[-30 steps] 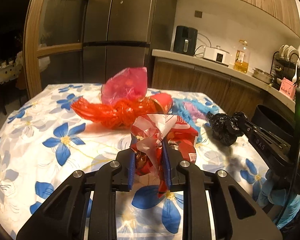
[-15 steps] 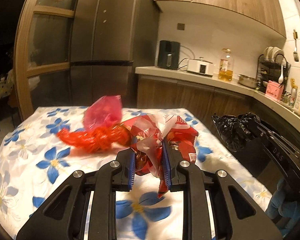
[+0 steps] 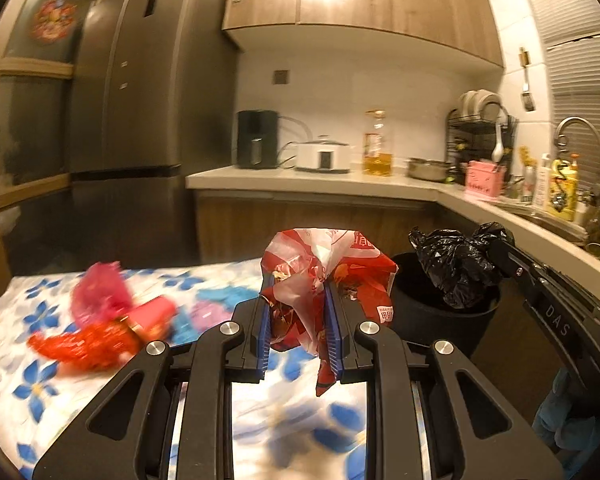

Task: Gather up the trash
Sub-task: 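Carry the red bag and black bag with both tools over the bin, then open both tools to drop the bags into the bin, then move both tools back over the table toward the gloves, then grasp the blue glove with the right tool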

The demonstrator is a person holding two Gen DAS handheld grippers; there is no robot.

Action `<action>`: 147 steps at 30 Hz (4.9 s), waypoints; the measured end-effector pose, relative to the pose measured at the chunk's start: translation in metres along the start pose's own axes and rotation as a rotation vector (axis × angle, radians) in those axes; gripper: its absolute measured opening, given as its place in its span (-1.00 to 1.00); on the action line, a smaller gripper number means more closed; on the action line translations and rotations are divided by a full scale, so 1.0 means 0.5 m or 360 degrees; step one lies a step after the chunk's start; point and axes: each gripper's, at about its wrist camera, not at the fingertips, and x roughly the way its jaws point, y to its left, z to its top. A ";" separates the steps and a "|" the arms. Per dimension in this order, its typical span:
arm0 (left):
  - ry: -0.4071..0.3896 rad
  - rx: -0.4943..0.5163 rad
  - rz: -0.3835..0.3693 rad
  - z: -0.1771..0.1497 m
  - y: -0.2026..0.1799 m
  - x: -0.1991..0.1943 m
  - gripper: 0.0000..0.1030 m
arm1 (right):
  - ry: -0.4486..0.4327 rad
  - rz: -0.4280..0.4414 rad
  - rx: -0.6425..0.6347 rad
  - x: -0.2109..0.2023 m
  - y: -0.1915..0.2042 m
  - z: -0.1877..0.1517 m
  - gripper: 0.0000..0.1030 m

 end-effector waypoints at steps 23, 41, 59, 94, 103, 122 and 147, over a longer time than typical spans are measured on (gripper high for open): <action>-0.0010 0.0038 -0.0434 0.049 -0.201 0.210 -0.52 | -0.0060 -0.0245 0.0109 0.061 -0.166 0.021 -0.96; 0.0094 0.0085 -0.0524 0.023 -0.250 0.308 -0.38 | 0.0028 -0.0254 0.0143 0.128 -0.211 0.004 -0.95; 0.0183 0.0065 -0.0514 -0.003 -0.248 0.352 0.22 | 0.0128 -0.0264 0.0174 0.166 -0.231 -0.017 -0.59; 0.0237 -0.0063 0.0140 -0.070 -0.052 0.138 0.88 | 0.0221 -0.0188 0.0114 0.037 -0.086 -0.054 0.48; 0.0195 -0.0089 0.0301 -0.092 0.027 0.074 0.88 | 0.0228 -0.0103 0.0080 0.022 -0.017 -0.071 0.48; 0.0213 -0.0247 0.0682 -0.147 0.261 -0.019 0.88 | 0.0379 0.0243 -0.0054 0.107 0.209 -0.147 0.48; 0.0178 -0.0340 0.0789 -0.163 0.355 -0.035 0.88 | 0.0860 0.0428 -0.0212 0.307 0.366 -0.260 -0.22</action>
